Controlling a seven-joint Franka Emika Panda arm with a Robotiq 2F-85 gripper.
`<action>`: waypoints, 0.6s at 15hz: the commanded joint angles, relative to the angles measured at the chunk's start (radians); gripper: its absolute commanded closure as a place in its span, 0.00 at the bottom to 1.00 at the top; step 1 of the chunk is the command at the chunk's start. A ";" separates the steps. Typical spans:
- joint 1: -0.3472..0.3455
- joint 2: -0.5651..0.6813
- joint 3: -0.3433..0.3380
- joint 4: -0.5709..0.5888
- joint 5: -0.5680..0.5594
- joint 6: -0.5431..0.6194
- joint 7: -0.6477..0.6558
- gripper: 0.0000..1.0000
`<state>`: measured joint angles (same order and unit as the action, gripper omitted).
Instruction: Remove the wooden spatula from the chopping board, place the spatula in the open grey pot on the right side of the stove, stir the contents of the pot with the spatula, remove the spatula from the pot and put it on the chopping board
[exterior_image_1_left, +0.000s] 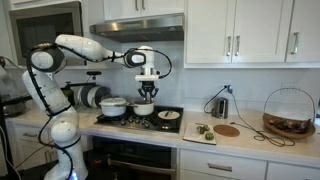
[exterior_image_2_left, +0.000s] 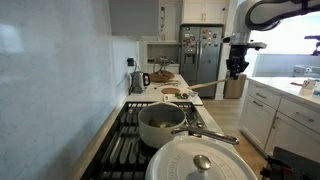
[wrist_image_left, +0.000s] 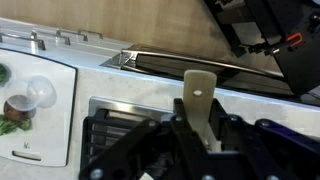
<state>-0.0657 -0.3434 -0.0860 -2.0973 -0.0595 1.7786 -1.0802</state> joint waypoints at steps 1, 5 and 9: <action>0.035 -0.053 -0.019 -0.035 -0.030 -0.030 -0.065 0.93; 0.051 -0.069 -0.020 -0.049 -0.059 -0.026 -0.134 0.93; 0.062 -0.080 -0.016 -0.060 -0.109 -0.019 -0.182 0.93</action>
<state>-0.0217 -0.3894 -0.0969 -2.1336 -0.1289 1.7589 -1.2262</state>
